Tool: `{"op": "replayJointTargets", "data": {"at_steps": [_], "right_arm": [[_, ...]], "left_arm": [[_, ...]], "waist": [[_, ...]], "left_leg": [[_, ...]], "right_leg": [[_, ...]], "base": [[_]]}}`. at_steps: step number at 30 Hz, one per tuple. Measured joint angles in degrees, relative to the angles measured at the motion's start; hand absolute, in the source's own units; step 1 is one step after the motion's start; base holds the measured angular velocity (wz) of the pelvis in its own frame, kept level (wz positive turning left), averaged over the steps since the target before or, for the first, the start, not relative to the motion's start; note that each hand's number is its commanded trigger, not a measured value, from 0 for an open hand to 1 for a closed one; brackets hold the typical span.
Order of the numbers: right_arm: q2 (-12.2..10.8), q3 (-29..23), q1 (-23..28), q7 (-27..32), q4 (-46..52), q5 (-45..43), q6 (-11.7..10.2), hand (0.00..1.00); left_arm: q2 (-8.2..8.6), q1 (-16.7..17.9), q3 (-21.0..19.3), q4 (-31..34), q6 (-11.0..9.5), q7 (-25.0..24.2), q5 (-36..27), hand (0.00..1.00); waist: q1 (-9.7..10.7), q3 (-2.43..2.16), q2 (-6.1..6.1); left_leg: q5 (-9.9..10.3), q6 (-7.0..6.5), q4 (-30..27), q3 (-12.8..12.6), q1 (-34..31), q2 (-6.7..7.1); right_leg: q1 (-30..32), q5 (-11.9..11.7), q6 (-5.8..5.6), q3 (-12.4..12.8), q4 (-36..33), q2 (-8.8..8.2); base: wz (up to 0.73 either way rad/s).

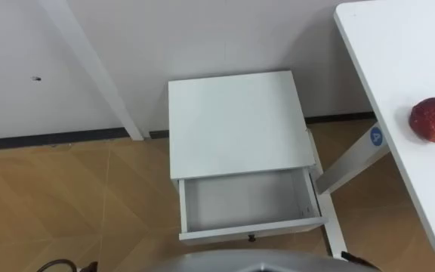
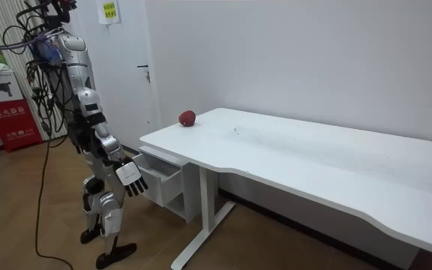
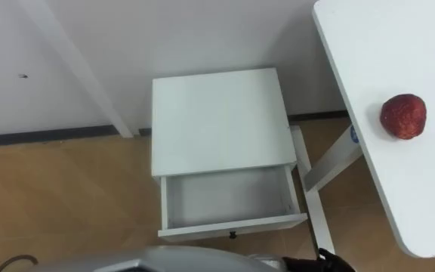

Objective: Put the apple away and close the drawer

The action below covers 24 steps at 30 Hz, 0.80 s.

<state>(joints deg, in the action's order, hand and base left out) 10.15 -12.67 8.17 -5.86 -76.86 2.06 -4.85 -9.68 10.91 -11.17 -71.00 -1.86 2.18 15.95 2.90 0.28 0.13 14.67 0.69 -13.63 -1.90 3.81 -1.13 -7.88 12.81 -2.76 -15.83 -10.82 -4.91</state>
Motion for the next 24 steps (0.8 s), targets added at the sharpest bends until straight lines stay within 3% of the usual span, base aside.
{"op": "replayJointTargets", "data": {"at_steps": [8, 14, 20, 24], "right_arm": [[-0.04, 0.24, 0.48, 2.03, -0.63, 1.74, 0.88, 0.0], [-0.88, -0.21, 0.97, 6.44, -0.74, 12.87, 1.27, 0.0], [-1.3, -9.23, 1.45, 11.5, -1.02, 26.02, 1.14, 0.0], [-1.28, -18.28, 2.21, 16.12, 0.69, 36.8, 1.09, 0.0]], "left_arm": [[0.04, 0.07, 0.78, -0.49, 0.32, 0.13, -0.61, 0.0], [0.08, -0.28, 0.14, -1.42, 0.59, 2.67, -0.57, 0.0], [0.1, -0.17, -2.2, -2.22, 0.42, 5.85, -0.6, 0.0], [-0.2, 0.72, -3.8, -2.1, 0.31, 7.6, -0.63, 0.0]], "waist": [[-0.03, -0.02, -0.04], [0.09, -0.01, -0.11], [1.59, -0.03, -0.34], [4.1, -0.14, -0.65]], "left_leg": [[0.0, 0.0, -0.15, -0.35, 0.0, -0.08], [0.0, -0.01, -0.09, -1.25, 0.0, -0.1], [-0.02, -0.06, 0.18, -1.63, 0.71, -0.16], [-0.02, -0.06, 0.49, -1.8, 0.69, -0.17]], "right_leg": [[0.25, -0.04, -0.06, 0.49, -0.06, 0.06], [0.98, -0.07, -0.1, 1.44, -0.77, -0.01], [0.57, -0.08, -0.13, 1.78, -0.94, 0.0], [0.77, -0.06, -0.15, 2.15, -1.04, 0.04]], "base": [[-0.03], [-0.07], [-0.02], [-0.03]]}}
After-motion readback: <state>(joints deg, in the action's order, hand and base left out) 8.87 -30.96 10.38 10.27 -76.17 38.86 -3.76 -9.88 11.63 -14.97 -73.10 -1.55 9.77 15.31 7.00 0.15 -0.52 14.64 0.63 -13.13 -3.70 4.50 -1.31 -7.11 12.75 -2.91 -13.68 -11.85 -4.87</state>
